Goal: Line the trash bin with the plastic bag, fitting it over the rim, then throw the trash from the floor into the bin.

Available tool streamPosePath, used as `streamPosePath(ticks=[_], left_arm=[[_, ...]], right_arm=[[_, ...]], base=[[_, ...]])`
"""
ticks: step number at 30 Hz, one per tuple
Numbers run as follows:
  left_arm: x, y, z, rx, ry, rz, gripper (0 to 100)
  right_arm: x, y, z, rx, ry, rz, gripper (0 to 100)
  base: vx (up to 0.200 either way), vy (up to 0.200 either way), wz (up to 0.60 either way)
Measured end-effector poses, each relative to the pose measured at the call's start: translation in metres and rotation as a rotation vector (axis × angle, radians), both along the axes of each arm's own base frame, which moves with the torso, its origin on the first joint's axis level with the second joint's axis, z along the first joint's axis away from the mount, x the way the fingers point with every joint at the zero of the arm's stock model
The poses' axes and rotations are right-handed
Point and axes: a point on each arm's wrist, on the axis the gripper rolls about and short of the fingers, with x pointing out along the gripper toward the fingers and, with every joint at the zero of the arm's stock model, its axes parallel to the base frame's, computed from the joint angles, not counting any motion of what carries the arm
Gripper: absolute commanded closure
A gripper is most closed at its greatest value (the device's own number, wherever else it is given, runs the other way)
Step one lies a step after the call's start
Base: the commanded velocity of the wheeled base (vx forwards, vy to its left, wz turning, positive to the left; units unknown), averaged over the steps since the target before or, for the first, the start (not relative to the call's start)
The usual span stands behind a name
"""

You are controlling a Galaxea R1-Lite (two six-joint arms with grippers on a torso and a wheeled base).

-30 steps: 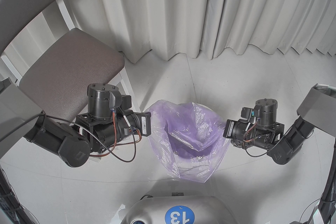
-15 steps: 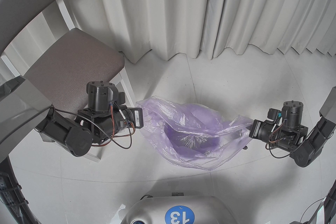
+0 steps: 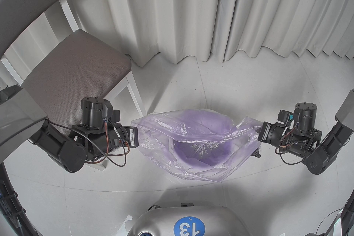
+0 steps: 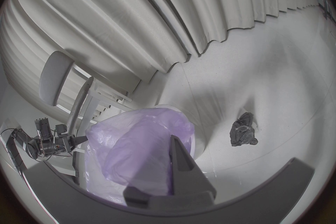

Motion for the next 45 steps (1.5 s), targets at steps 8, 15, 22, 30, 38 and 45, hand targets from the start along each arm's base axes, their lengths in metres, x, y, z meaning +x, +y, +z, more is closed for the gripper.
streamPosePath(ticks=[8,15,22,30,38,45], left_arm=[[-0.015,0.014,0.010,-0.018,0.001,-0.010,100],[-0.018,0.013,0.021,-0.029,-0.033,-0.017,100],[-0.019,0.007,0.028,-0.038,-0.057,-0.036,100],[-0.026,-0.003,0.035,-0.048,-0.078,-0.062,100],[-0.032,-0.010,0.040,-0.058,-0.091,-0.090,100],[-0.037,-0.018,0.040,-0.060,-0.089,-0.116,100]], right_arm=[[0.009,0.028,-0.010,0.013,0.014,0.056,100],[0.028,0.041,-0.022,0.028,0.021,0.067,100],[0.057,0.046,-0.034,0.033,0.043,0.055,100],[0.087,0.053,-0.050,0.048,0.092,0.042,100],[0.098,0.061,-0.075,0.034,0.142,0.051,100],[0.098,0.072,-0.094,0.012,0.189,0.074,100]], base=[[0.000,0.000,0.00],[0.000,0.000,0.00],[0.000,0.000,0.00],[0.000,0.000,0.00],[0.000,0.000,0.00],[0.000,0.000,0.00]])
